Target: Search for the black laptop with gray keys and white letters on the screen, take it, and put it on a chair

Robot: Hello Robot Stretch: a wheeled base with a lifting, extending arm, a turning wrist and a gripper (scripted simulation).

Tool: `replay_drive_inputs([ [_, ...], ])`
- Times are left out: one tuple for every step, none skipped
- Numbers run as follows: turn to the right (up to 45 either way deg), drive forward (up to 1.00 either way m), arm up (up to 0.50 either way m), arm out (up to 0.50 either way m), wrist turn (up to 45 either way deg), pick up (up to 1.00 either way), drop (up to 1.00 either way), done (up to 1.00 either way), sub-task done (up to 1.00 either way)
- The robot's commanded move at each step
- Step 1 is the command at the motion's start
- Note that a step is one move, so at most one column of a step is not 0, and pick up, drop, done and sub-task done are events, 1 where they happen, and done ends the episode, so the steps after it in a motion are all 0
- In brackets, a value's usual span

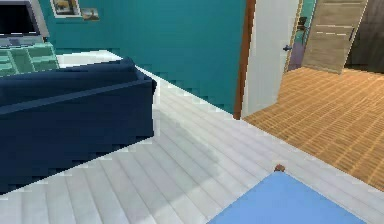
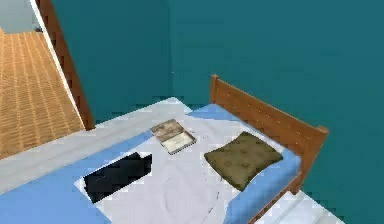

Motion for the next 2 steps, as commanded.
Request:
replay_drive_inputs([
  [-21.0,0.0,0.0,0.0,0.0,0.0,0.0,0.0,0.0],
  [0.0,0.0,0.5,0.0,0.0,0.0,0.0,0.0,0.0],
])
